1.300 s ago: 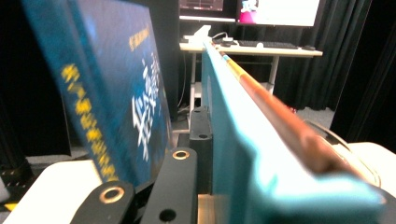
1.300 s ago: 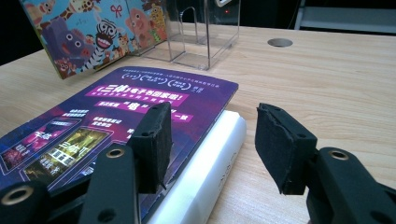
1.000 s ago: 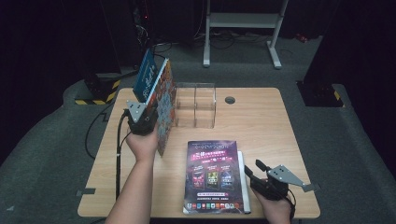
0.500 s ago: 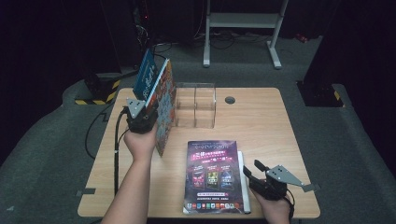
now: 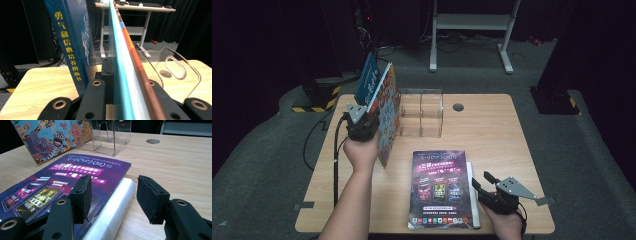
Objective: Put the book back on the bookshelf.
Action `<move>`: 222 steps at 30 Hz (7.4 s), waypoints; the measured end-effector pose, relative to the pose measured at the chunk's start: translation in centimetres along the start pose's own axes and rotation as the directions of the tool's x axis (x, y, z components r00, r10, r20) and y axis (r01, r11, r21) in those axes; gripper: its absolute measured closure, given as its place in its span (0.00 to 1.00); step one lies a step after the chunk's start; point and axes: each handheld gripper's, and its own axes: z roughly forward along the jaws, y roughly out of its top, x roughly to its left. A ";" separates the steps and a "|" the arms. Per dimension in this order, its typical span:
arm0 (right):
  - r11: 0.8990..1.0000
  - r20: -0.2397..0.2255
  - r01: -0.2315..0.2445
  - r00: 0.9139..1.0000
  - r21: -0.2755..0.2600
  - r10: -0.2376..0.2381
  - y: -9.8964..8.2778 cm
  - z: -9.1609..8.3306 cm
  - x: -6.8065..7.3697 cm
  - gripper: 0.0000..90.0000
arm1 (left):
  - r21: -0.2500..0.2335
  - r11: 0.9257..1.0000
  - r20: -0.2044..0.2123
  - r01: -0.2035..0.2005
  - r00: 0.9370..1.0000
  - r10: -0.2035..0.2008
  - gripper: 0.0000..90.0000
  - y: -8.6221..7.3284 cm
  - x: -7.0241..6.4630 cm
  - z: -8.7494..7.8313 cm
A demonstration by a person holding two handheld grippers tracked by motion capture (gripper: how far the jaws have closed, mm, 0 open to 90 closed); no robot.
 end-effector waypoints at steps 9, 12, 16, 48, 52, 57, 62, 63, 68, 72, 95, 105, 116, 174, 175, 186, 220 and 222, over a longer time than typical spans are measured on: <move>1.000 0.001 0.001 1.000 -0.002 -0.001 0.0 0.0 -0.1 0.51 | -0.024 0.999 -0.005 -0.036 0.999 0.036 0.90 0.5 -0.6 0.5; 1.000 -0.002 0.002 1.000 0.001 -0.002 -0.1 0.0 -0.1 0.51 | -0.022 0.999 -0.007 -0.037 0.999 0.036 0.90 0.9 -0.7 0.7; 1.000 -0.002 0.006 1.000 -0.003 -0.006 0.0 0.0 -0.1 0.51 | -0.025 0.999 -0.011 -0.034 0.999 0.034 0.91 1.3 -0.6 1.0; 1.000 0.001 0.009 1.000 0.001 -0.009 -0.1 -0.1 -0.2 0.52 | -0.071 0.997 -0.009 -0.003 1.000 0.002 0.90 -0.3 0.5 1.5; 1.000 -0.001 0.011 1.000 0.006 -0.011 -0.1 0.0 0.1 0.52 | -0.063 0.998 -0.009 0.003 1.000 -0.003 0.89 -0.4 0.8 1.3; 1.000 -0.003 0.015 1.000 0.007 -0.015 -0.1 0.1 0.2 0.52 | -0.053 0.998 -0.018 -0.030 0.999 0.029 0.88 -0.4 0.8 1.2; 1.000 -0.006 0.016 1.000 0.010 -0.016 -0.1 0.1 0.2 0.52 | -0.035 0.997 -0.033 -0.063 0.998 0.062 0.87 -0.2 0.6 1.1; 1.000 -0.006 0.017 1.000 0.010 -0.017 -0.1 0.1 0.2 0.52 | -0.032 0.997 -0.033 -0.065 0.997 0.064 0.87 -0.2 0.6 1.1; 1.000 -0.009 0.016 1.000 0.013 -0.016 -0.2 0.2 0.3 0.52 | -0.025 0.997 -0.031 -0.073 0.997 0.072 0.86 -0.1 0.7 1.0; 1.000 -0.011 0.017 1.000 0.017 -0.017 -0.2 0.3 0.4 0.52 | -0.020 0.997 -0.016 -0.070 0.997 0.069 0.84 0.0 0.9 0.9; 0.999 -0.019 0.024 1.000 0.027 -0.023 -0.3 0.6 0.7 0.51 | -0.008 0.999 0.042 -0.048 0.998 0.048 0.64 0.6 1.5 0.6; 0.999 -0.018 0.023 1.000 0.027 -0.023 -0.2 0.5 0.8 0.51 | -0.014 0.997 0.051 -0.073 0.996 0.073 0.59 1.4 1.5 0.0; 0.999 -0.019 0.024 1.000 0.027 -0.024 -0.2 0.6 0.8 0.51 | -0.033 0.997 0.054 -0.067 0.996 0.068 0.57 2.1 1.7 -0.6; 0.999 -0.028 0.034 0.999 0.038 -0.033 -0.4 1.0 1.2 0.51 | -0.072 0.995 0.032 -0.064 0.997 0.067 0.56 3.6 2.8 -2.0; 0.999 -0.027 0.036 0.999 0.040 -0.034 -0.4 1.0 1.2 0.51 | -0.075 0.995 0.030 -0.061 0.997 0.064 0.57 3.6 2.8 -2.1; 0.999 -0.030 0.036 0.999 0.041 -0.035 -0.4 1.0 1.3 0.51 | -0.067 0.996 0.019 -0.056 0.998 0.058 0.52 3.6 3.1 -2.3; 0.998 -0.037 0.047 0.998 0.048 -0.045 -0.4 1.2 1.7 0.51 | -0.038 0.999 0.038 -0.023 0.999 0.024 0.49 2.6 3.9 -4.2; 0.998 -0.037 0.046 0.998 0.049 -0.045 -0.4 1.2 1.7 0.51 | -0.037 0.999 0.040 -0.024 0.999 0.026 0.49 2.5 3.9 -4.4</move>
